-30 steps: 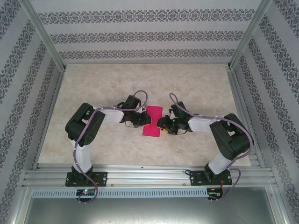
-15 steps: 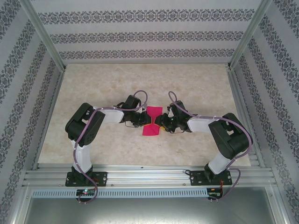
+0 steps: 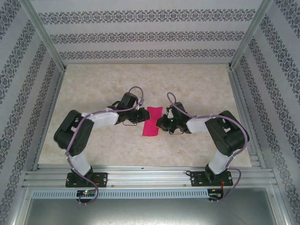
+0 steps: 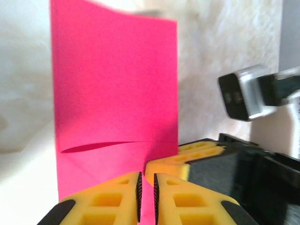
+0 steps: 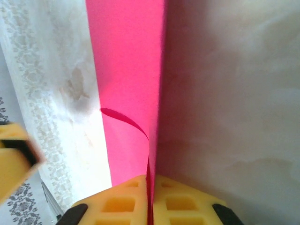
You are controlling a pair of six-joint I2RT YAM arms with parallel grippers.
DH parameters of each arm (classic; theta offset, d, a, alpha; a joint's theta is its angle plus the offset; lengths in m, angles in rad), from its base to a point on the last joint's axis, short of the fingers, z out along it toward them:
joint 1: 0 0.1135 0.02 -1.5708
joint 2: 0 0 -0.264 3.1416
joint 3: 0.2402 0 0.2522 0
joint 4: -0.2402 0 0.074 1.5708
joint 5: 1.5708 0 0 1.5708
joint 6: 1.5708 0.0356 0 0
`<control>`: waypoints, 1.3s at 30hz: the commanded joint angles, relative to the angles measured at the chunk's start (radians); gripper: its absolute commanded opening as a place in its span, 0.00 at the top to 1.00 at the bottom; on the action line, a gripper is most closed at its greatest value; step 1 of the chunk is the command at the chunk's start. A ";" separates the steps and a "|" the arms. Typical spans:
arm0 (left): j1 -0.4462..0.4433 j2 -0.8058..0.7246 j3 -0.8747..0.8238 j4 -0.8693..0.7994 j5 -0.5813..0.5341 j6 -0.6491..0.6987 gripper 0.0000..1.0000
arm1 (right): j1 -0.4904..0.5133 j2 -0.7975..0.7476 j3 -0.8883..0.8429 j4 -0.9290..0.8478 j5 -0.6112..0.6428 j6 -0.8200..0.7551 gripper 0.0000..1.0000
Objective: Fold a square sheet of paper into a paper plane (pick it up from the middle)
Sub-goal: Turn over the paper at the center of the table.
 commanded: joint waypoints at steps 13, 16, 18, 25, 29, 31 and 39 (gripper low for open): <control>0.017 -0.664 -0.272 -0.261 -0.628 0.050 0.70 | 0.197 -0.418 0.490 -1.287 1.020 -0.382 0.96; 0.031 -0.748 -0.288 -0.305 -0.640 0.056 0.65 | 0.258 -0.352 0.613 -1.494 1.189 -0.312 0.95; 0.036 -0.800 -0.272 -0.372 -0.648 0.060 0.63 | 0.307 -0.295 0.669 -1.558 1.236 -0.297 0.96; 0.041 -1.004 -0.271 -0.552 -0.655 0.058 0.57 | 0.417 -0.008 0.831 -1.670 1.284 -0.252 0.94; 0.043 -1.128 -0.277 -0.633 -0.642 0.042 0.54 | 0.448 0.150 0.880 -1.555 1.144 -0.314 0.93; 0.043 -1.179 -0.284 -0.645 -0.636 0.039 0.51 | 0.469 0.221 0.917 -1.483 1.076 -0.353 0.90; 0.043 -1.224 -0.225 -0.703 -0.595 0.072 0.48 | 0.472 0.230 0.916 -1.195 0.729 -0.354 0.55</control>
